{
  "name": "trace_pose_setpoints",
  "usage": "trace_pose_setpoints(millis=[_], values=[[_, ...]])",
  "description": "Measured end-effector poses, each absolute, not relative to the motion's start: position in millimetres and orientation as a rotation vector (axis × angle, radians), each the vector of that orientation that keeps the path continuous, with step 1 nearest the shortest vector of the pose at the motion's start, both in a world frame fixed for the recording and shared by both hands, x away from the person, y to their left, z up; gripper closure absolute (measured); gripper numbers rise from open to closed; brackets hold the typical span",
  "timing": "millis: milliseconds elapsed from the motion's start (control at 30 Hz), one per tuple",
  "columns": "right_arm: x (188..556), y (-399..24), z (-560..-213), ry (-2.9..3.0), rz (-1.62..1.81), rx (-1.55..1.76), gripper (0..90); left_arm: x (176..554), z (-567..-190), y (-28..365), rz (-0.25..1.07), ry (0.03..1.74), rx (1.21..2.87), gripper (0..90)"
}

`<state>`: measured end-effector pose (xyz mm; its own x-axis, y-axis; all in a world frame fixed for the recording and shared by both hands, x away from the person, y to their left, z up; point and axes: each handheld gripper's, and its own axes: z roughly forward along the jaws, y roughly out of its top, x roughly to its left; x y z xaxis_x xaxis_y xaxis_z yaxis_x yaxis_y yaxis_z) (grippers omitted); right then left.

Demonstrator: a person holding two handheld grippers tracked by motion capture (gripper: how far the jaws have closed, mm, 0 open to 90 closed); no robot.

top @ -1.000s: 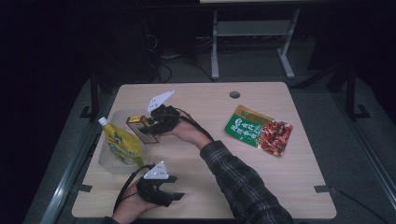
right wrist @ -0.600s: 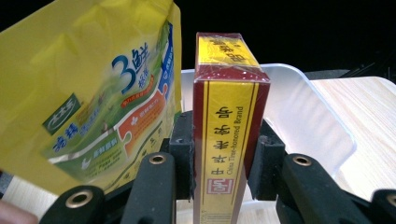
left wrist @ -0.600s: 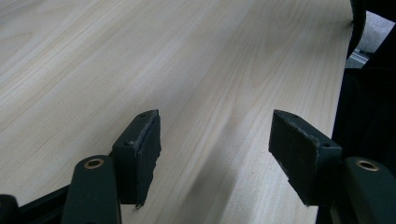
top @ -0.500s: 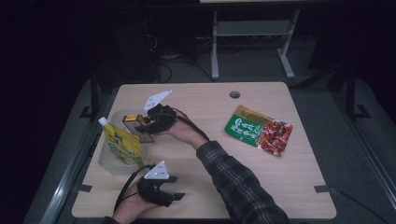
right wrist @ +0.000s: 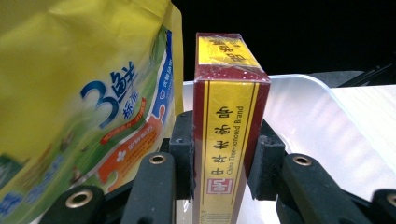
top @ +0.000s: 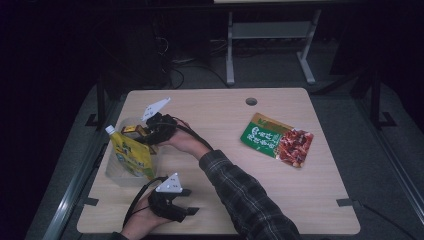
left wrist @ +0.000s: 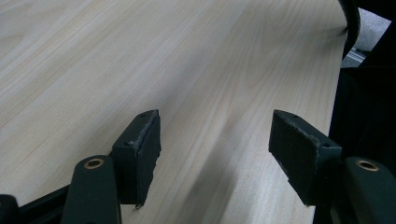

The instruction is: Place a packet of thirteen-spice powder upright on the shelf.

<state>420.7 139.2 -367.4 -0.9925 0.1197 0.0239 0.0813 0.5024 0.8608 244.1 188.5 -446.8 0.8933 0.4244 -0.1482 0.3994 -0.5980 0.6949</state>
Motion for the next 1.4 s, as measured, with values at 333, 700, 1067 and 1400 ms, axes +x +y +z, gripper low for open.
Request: trace_pose_setpoints(millis=[333,700,1067,1400], values=[[422.7,152.4,-377.1,2.688,1.548,0.167,66.2,244.6,-447.6,187.0,0.037,0.575,2.276,33.5],[420.4,129.9,-376.8,2.672,1.542,0.219,47.3,244.1,-448.3,186.6,0.032,0.589,2.278,33.5],[404.6,65.8,-371.4,2.662,1.496,0.324,39.3,244.8,-448.7,186.4,0.028,0.599,2.278,33.5],[396.5,-3.7,-380.3,2.6,1.416,0.483,37.8,249.0,-448.5,184.7,0.033,0.59,2.282,33.5]])
